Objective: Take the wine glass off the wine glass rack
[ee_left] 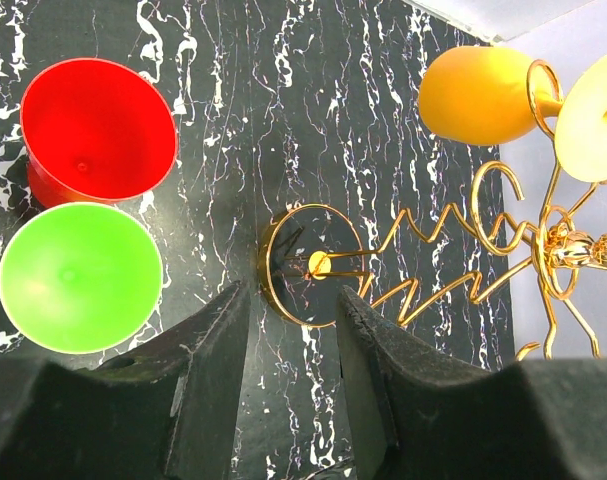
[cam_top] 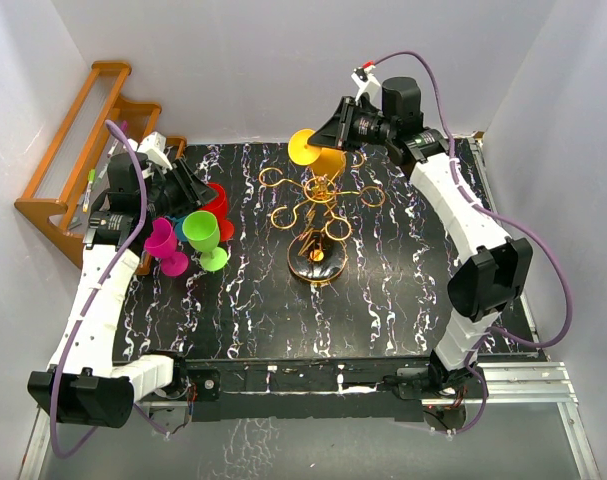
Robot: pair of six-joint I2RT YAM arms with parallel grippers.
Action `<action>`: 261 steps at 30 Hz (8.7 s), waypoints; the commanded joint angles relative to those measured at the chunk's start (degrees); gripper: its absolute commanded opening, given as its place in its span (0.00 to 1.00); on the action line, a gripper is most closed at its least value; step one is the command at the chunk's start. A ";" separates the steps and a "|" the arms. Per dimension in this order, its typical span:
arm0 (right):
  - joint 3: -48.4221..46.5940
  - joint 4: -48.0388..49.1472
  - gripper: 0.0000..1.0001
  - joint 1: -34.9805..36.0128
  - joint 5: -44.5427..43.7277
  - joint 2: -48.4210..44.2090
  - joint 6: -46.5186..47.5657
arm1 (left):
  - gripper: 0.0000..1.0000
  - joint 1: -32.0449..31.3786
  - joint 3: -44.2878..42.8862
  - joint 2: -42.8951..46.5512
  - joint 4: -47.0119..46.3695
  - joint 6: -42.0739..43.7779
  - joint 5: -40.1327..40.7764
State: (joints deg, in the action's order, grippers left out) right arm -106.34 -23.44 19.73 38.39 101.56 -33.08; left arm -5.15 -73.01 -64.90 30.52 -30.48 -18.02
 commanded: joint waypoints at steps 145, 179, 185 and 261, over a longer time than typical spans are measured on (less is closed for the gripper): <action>70.44 35.92 0.65 94.91 -90.70 -20.70 87.30 | 0.00 -0.87 -3.13 13.13 35.68 3.26 20.31; 62.76 -0.04 0.65 90.75 -94.19 -40.46 19.46 | 0.04 -0.92 17.61 2.07 13.39 5.13 39.87; 63.46 -0.41 0.65 90.75 -94.44 -43.09 17.80 | 0.16 -0.92 17.24 2.48 13.90 4.97 38.94; 70.45 6.55 0.98 -16.97 -33.35 -64.67 13.56 | 0.60 -2.06 30.08 35.74 -5.27 12.29 22.67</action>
State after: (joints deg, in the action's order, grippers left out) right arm -35.55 -19.16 2.68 2.33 38.35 -22.26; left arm -6.98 -43.16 -28.67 26.15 -18.41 5.32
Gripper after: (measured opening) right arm 0.983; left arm 0.598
